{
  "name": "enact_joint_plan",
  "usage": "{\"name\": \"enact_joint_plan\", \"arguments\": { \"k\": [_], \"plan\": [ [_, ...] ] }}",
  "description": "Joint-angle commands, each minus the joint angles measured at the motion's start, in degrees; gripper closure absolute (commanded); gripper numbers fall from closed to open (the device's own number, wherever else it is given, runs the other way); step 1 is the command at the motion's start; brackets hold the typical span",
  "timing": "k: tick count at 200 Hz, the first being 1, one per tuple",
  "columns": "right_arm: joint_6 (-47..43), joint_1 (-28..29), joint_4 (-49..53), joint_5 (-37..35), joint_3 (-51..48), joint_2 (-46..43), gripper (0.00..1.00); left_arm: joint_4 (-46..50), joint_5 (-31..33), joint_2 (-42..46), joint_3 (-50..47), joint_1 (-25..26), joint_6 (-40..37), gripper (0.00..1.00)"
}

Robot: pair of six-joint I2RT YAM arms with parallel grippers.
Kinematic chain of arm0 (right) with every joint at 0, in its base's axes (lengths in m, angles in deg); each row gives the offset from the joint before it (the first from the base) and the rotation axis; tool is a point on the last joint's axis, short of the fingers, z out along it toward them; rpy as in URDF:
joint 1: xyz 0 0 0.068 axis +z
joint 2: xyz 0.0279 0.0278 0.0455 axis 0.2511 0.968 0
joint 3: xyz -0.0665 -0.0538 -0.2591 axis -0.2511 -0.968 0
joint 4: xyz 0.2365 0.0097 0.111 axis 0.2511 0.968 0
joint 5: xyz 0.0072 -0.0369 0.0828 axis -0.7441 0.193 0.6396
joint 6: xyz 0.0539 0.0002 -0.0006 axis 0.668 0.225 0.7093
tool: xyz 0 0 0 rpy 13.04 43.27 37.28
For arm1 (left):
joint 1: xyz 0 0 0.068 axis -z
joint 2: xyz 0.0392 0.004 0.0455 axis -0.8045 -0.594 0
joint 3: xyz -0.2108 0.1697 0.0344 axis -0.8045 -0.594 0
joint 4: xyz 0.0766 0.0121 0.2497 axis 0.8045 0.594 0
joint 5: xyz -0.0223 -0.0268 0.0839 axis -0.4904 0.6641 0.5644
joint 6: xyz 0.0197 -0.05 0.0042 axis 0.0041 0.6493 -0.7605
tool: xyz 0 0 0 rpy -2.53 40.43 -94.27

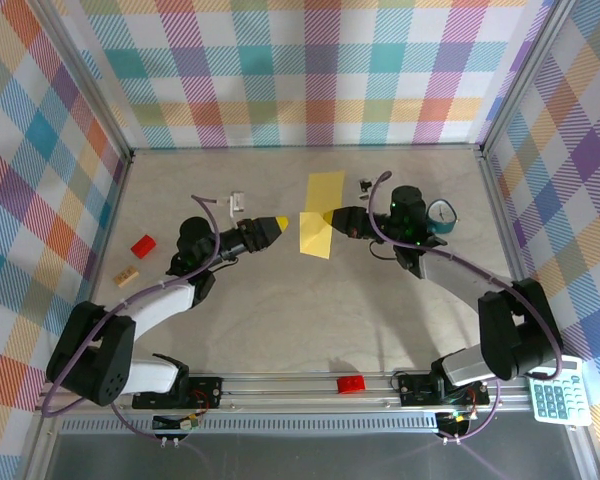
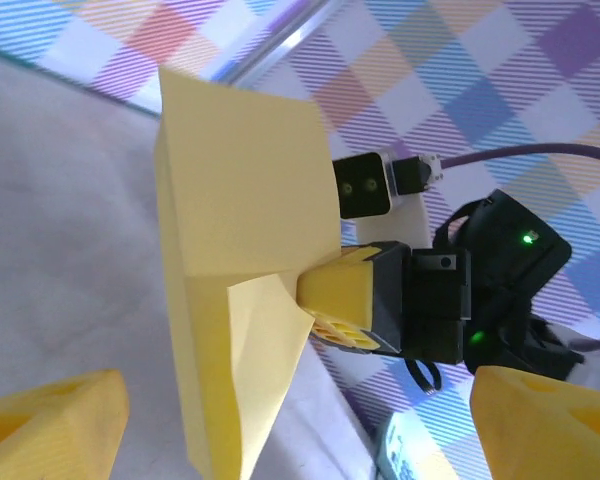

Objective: Fold a paper plane with a square sheet of paper (fold left side to right side)

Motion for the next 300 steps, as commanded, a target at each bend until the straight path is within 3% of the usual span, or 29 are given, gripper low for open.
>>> {"name": "enact_joint_plan", "arguments": {
  "k": [1, 81, 138, 196, 230, 264, 300],
  "plan": [
    [3.0, 0.3, -4.8, 3.9, 2.6, -2.8, 1.0, -13.3, -6.6, -2.9, 1.5, 0.1, 8.4, 0.14],
    [7.1, 2.0, -9.0, 3.9, 2.2, -3.3, 1.0, -7.6, -7.0, -5.7, 5.6, 5.3, 4.1, 0.19],
    [9.3, 2.1, -12.8, 3.7, 1.3, -1.8, 1.0, -5.1, -5.8, -7.2, 7.0, 6.4, 3.5, 0.43],
    [6.8, 2.1, -9.8, 3.5, 1.1, -2.5, 0.88, -4.7, -4.7, -7.5, 7.0, 6.4, 3.3, 0.65],
    [1.4, 2.1, 0.3, 1.4, 1.5, -5.5, 0.77, -2.5, -4.2, -6.9, 6.8, 6.4, 2.0, 0.87],
    [-6.6, 2.1, 13.6, -4.7, 2.0, -10.5, 0.61, 2.3, -3.4, -5.9, 6.8, 6.4, -0.9, 0.91],
    [-18.3, 2.1, 35.2, -20.2, 5.7, -15.2, 0.43, 17.4, -0.4, -2.6, 8.7, 6.4, -10.2, 0.93]
  ]
}}
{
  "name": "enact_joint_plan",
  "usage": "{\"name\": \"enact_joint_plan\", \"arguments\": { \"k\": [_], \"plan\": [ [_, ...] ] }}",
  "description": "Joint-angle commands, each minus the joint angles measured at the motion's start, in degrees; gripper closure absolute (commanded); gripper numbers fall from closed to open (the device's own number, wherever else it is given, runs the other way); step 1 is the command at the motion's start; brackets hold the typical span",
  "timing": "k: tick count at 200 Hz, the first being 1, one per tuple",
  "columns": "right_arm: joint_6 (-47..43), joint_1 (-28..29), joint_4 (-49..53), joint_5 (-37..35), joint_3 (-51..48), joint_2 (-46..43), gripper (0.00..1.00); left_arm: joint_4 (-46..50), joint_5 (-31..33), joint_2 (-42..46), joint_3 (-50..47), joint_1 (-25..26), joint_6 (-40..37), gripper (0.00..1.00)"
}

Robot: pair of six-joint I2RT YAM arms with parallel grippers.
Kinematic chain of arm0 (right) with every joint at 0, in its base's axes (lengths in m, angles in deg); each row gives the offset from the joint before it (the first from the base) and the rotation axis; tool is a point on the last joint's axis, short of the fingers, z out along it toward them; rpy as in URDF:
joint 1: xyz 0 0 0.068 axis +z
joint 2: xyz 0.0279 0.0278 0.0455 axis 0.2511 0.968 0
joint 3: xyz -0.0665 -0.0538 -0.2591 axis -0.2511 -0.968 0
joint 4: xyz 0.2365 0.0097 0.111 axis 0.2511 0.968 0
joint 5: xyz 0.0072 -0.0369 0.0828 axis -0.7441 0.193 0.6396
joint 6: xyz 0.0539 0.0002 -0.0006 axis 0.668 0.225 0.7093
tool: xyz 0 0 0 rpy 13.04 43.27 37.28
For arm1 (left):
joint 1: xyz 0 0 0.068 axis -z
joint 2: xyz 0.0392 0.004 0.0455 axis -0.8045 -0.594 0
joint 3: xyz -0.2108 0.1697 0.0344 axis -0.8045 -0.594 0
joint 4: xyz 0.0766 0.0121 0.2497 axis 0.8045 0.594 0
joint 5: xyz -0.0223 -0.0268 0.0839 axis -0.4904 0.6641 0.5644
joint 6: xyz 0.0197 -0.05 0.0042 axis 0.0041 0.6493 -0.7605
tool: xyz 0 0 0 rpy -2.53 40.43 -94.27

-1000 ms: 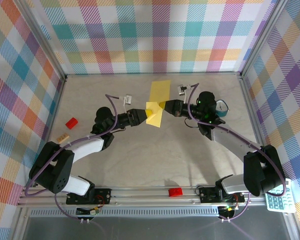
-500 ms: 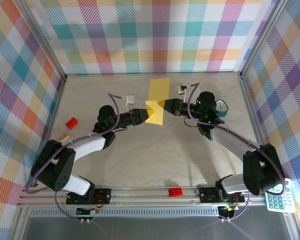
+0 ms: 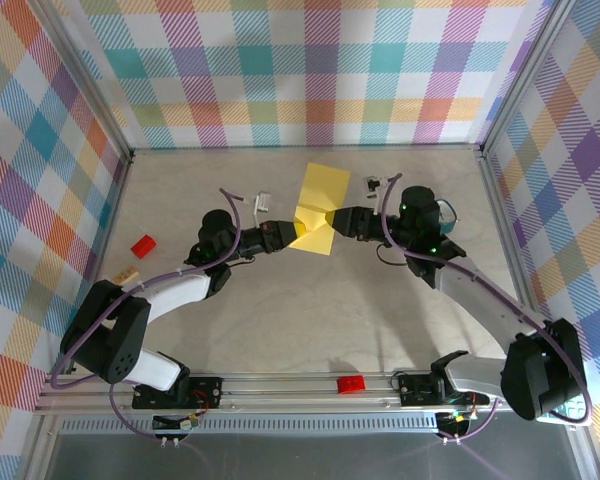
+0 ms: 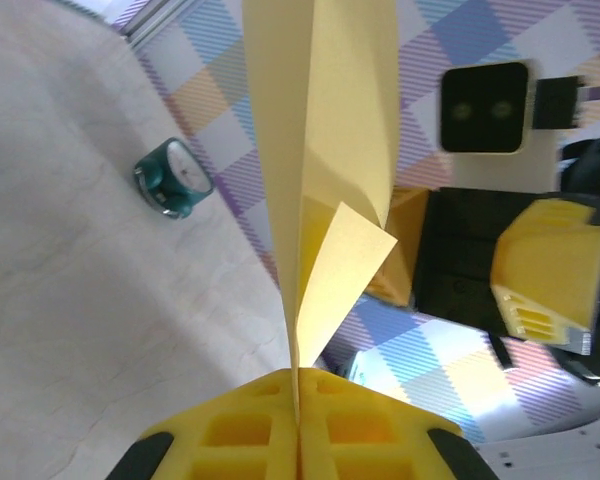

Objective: Fold a paper plane with a square sheet of paper (fold left side to right side)

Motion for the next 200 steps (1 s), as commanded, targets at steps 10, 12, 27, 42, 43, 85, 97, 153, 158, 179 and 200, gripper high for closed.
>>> {"name": "enact_joint_plan", "arguments": {
  "k": [10, 12, 27, 42, 43, 85, 97, 153, 158, 179, 200],
  "plan": [
    [-14.0, 0.2, 22.1, -17.0, 4.0, -3.1, 0.39, 18.9, 4.7, 4.8, 4.2, 0.4, -12.8, 0.95],
    [-14.4, 0.2, 22.8, -18.2, 4.1, -3.1, 0.38, 20.9, 5.3, 5.1, 4.4, 0.5, -13.8, 0.95],
    [-16.8, 0.2, 29.0, -27.4, 4.6, -3.6, 0.34, 35.9, 12.4, 6.6, 7.9, 1.5, -21.7, 0.99],
    [-17.8, 0.1, 33.2, -36.1, 4.5, -4.0, 0.3, 49.6, 22.2, 6.9, 11.9, 3.4, -28.8, 1.0],
    [-17.9, 0.1, 33.5, -36.6, 4.5, -3.9, 0.3, 50.4, 23.0, 6.9, 12.2, 3.5, -29.2, 1.0],
    [-17.3, -0.2, 34.5, -48.5, 0.5, -5.9, 0.03, 69.3, 49.5, 4.4, 18.9, 8.6, -36.6, 1.0],
    [-16.9, -0.3, 33.7, -49.2, -0.8, -6.6, 0.01, 73.0, 57.2, 2.9, 20.9, 10.5, -37.4, 1.0],
    [-12.6, -0.9, 32.0, -50.7, -3.3, -7.3, 0.01, 82.2, 86.9, -4.8, 25.6, 18.3, -36.5, 1.0],
    [-12.4, -1.0, 31.7, -50.5, -3.5, -7.3, 0.01, 83.3, 88.3, -5.9, 26.2, 18.8, -36.2, 1.0],
    [-11.9, -1.0, 30.8, -49.6, -4.0, -7.0, 0.01, 87.6, 92.7, -10.8, 28.2, 21.1, -33.4, 1.0],
    [-11.8, -1.1, 30.8, -49.6, -4.0, -7.1, 0.01, 91.6, 96.1, -15.0, 30.1, 23.4, -28.5, 1.0]
  ]
}}
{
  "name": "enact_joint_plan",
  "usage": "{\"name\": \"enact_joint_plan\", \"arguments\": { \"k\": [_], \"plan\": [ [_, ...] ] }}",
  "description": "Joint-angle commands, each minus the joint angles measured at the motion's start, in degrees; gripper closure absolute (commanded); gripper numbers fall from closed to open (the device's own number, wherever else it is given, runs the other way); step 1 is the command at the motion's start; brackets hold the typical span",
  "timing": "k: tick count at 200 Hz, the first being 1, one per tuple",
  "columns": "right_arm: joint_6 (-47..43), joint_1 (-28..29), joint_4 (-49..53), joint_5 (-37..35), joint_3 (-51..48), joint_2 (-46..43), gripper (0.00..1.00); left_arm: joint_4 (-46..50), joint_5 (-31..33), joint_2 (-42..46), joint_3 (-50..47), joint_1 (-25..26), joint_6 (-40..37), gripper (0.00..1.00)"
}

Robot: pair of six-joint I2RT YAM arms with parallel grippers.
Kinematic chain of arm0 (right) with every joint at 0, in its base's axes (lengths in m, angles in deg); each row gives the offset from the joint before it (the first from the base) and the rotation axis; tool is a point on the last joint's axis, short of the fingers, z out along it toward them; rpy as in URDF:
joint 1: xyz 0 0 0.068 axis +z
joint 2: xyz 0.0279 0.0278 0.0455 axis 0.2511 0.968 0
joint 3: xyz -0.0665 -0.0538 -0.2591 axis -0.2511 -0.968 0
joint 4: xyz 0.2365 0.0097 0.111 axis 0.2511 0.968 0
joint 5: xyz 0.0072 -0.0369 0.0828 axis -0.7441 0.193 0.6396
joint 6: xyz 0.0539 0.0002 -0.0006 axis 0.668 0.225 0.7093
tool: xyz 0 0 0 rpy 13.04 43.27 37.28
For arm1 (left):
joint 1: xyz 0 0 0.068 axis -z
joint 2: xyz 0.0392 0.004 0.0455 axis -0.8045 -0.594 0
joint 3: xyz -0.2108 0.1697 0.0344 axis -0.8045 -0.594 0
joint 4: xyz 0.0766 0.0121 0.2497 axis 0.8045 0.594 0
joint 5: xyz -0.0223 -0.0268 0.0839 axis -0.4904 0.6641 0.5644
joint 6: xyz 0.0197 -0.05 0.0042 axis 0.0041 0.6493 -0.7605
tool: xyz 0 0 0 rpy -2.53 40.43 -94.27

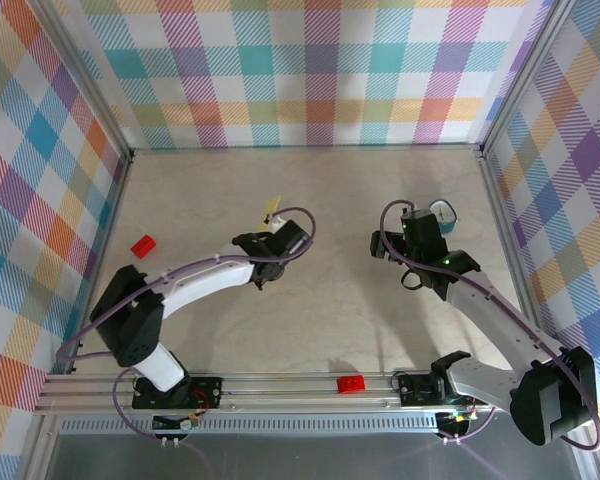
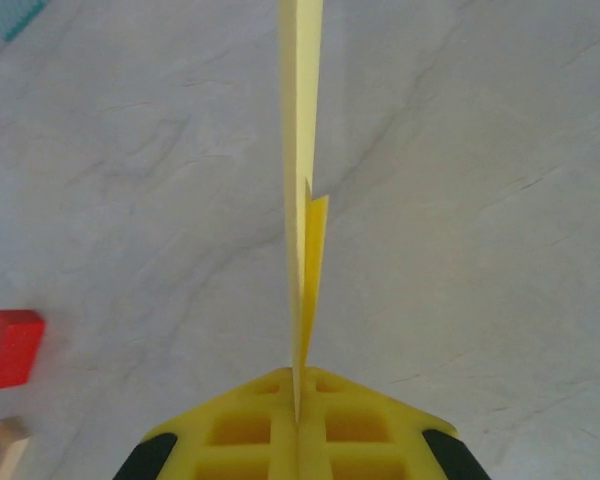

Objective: Fold a paper plane with a square sheet of paper (fold left side to right side)

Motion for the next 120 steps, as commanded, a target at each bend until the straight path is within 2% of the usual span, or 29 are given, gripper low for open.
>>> {"name": "enact_joint_plan", "arguments": {
  "k": [1, 24, 57, 90, 120],
  "plan": [
    [1.5, -0.3, -1.1, -0.7, -0.5, -0.7, 0.01, 8.6, 10.0, -3.9, 2.6, 2.6, 5.3, 1.0],
    [1.2, -0.5, -0.9, -0.7, -0.3, -0.9, 0.01, 11.2, 9.2, -7.9, 4.5, 5.0, 10.4, 1.0],
    [0.9, -0.8, -0.5, -0.6, -0.3, -1.5, 0.01, 13.8, 4.8, -14.4, 8.2, 6.8, 15.4, 1.0],
    [0.5, -1.4, -0.2, -0.3, -0.8, -2.2, 0.01, 14.7, -3.9, -20.6, 13.3, 6.9, 16.7, 1.0],
    [0.3, -1.8, -0.1, 1.3, -1.0, -1.9, 0.01, 12.8, -10.8, -22.8, 16.3, 7.0, 16.1, 0.99]
  ]
}}
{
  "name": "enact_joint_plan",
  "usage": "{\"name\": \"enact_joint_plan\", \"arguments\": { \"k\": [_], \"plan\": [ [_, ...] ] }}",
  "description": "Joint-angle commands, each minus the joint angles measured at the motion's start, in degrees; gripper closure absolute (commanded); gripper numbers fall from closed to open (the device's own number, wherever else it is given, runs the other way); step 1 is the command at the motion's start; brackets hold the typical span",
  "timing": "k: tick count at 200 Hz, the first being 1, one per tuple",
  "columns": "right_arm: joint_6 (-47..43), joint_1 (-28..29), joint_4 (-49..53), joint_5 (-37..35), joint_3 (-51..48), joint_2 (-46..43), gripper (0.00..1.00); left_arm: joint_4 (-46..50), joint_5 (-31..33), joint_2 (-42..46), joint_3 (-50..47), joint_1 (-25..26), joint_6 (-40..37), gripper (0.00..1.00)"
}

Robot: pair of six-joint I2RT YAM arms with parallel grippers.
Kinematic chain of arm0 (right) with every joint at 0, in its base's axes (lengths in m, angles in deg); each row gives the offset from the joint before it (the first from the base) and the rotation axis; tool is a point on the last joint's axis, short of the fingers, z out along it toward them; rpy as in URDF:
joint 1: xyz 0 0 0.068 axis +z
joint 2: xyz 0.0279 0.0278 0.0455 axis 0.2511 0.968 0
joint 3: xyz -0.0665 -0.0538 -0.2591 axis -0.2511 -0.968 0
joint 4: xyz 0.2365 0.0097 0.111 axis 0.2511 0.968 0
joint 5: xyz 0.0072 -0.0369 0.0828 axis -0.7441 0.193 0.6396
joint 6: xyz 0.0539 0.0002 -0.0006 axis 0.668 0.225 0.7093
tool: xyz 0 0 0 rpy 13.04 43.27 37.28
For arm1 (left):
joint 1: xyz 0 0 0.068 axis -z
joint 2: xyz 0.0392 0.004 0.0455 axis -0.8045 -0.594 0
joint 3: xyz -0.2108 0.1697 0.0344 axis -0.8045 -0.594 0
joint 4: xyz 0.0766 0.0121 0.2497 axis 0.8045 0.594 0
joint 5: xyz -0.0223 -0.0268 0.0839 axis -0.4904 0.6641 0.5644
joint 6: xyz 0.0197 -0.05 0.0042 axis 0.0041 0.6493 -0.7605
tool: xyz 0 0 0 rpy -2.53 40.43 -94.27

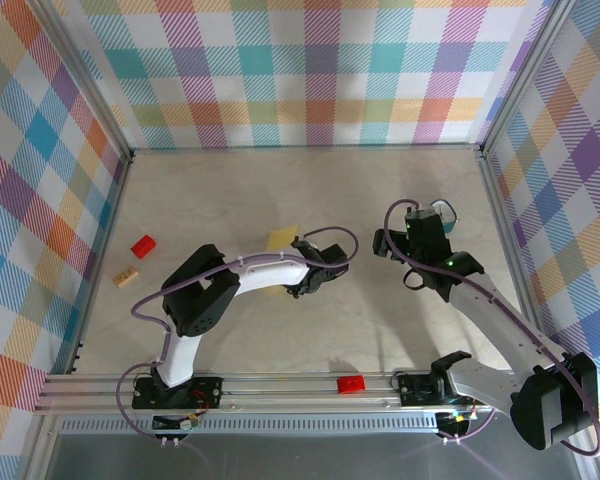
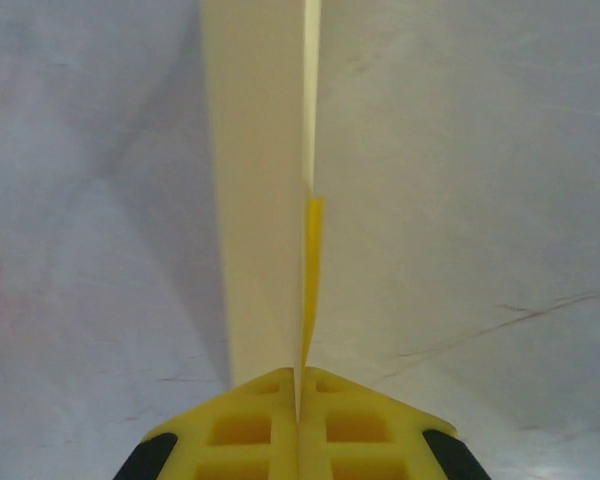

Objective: Fold a paper plane with a square sheet of paper (fold left side to right side)

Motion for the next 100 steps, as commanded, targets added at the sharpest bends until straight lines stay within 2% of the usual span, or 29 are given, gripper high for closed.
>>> {"name": "enact_joint_plan", "arguments": {
  "k": [1, 39, 100],
  "plan": [
    [0.0, -0.6, 0.0, 1.3, -1.0, -0.4, 0.01, 0.9, -6.8, -1.0, 3.1, 0.3, 1.1, 0.99],
    [-0.3, -1.0, 0.5, 3.3, -0.9, 1.0, 0.01, -1.1, -13.4, -2.0, 5.3, -0.5, -0.2, 0.87],
    [-0.2, -2.1, 0.4, 6.5, -0.1, 2.5, 0.01, -3.4, -20.2, -2.8, 6.8, -1.3, -0.8, 0.7]
  ]
}}
